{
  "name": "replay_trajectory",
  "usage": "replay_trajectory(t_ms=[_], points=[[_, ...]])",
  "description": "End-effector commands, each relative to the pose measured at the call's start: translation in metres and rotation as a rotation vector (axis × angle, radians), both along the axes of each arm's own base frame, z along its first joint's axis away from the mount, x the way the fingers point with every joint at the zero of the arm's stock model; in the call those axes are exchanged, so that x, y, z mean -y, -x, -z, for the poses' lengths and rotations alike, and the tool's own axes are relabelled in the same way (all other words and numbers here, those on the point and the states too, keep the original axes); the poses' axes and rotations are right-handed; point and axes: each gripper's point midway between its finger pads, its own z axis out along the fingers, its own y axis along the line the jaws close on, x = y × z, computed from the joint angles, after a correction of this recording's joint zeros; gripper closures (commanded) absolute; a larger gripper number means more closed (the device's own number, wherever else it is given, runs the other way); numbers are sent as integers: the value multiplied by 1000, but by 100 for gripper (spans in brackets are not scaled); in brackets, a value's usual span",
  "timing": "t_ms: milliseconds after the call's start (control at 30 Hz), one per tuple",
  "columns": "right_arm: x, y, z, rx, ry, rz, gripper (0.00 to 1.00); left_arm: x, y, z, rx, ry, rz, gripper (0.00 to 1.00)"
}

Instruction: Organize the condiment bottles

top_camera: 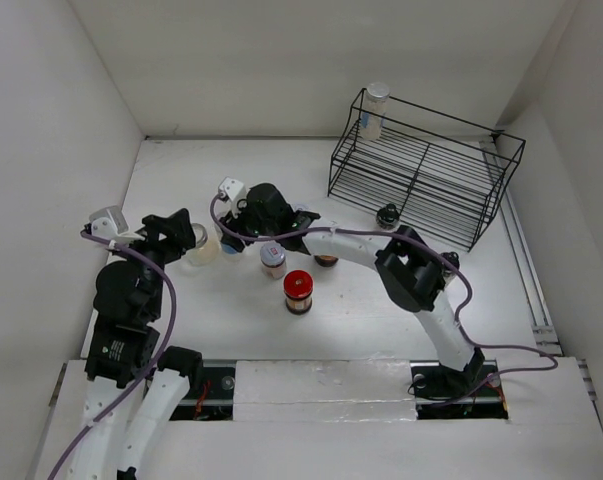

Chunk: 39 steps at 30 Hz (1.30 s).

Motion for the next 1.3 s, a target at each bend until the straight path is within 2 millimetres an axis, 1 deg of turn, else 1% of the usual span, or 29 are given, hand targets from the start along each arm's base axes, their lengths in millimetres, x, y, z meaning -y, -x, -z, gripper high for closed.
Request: replay_trajectory(t_ms=[0,67,100,167,200,233,267,300,333,400,433,467,500,533,600,633,667,733,767,800,833,867,900,933,1033,1067,1100,1133,1267], points=[[4,3,-126,167,-254,28,55,3,-4,-8,30,-9,19,35],[26,-4,-160,198,-304,60,55,4,-6,-5,19,-21,18,35],[43,-1,-193,230,-343,72,55,4,-6,-5,19,-21,18,35],[65,-3,-228,272,-391,91,56,5,-6,-5,19,-21,28,35],[85,-13,-243,294,-407,118,56,5,-6,-5,19,-21,28,35],[106,-12,-270,321,-445,141,56,5,-6,-5,19,-21,28,35],[119,-14,-285,342,-463,144,56,6,-8,-3,11,-23,28,35],[145,-31,-293,364,-465,197,56,6,-8,-3,10,-23,28,35],[165,-33,-310,386,-475,226,56,6,-8,-3,10,-23,28,35],[201,-52,-320,410,-466,320,58,6,-8,-3,10,-23,28,35],[234,-71,-327,426,-450,391,58,6,-8,-3,10,-23,28,35],[254,-77,-342,455,-460,427,58,6,-8,-3,10,-23,28,35],[274,-89,-346,467,-453,489,58,8,-10,-1,2,-26,37,35],[308,-106,-351,486,-438,566,58,8,-10,-1,2,-26,37,35],[344,-116,-370,516,-444,645,59,8,-10,-4,11,-24,37,35],[358,-126,-372,521,-445,678,59,8,-10,-4,11,-24,37,35],[386,-139,-370,523,-422,737,59,8,-12,-2,2,-26,37,35],[407,-156,-374,519,-413,785,59,8,-12,-2,2,-26,37,35],[425,-164,-372,521,-400,815,59,8,-12,-2,2,-26,37,35],[434,-168,-377,524,-395,832,59,8,-12,-2,2,-26,37,35],[440,-181,-364,501,-374,848,59,8,-12,-2,2,-26,37,35],[447,-186,-362,495,-365,863,59,8,-12,-2,2,-26,37,35],[459,-192,-358,491,-354,888,59,8,-12,-2,2,-26,37,35],[464,-201,-348,471,-339,893,59,8,-12,-2,2,-26,37,35],[478,-213,-330,435,-310,916,60,9,-14,1,-7,-28,37,35],[477,-219,-321,420,-301,918,60,9,-14,-4,2,-26,37,35],[480,-219,-321,420,-301,912,60,9,-14,-4,2,-26,37,35],[478,-223,-314,407,-296,902,61,8,-14,-4,1,-35,37,35],[478,-227,-281,347,-262,909,61,8,-14,-3,1,-35,37,35]])
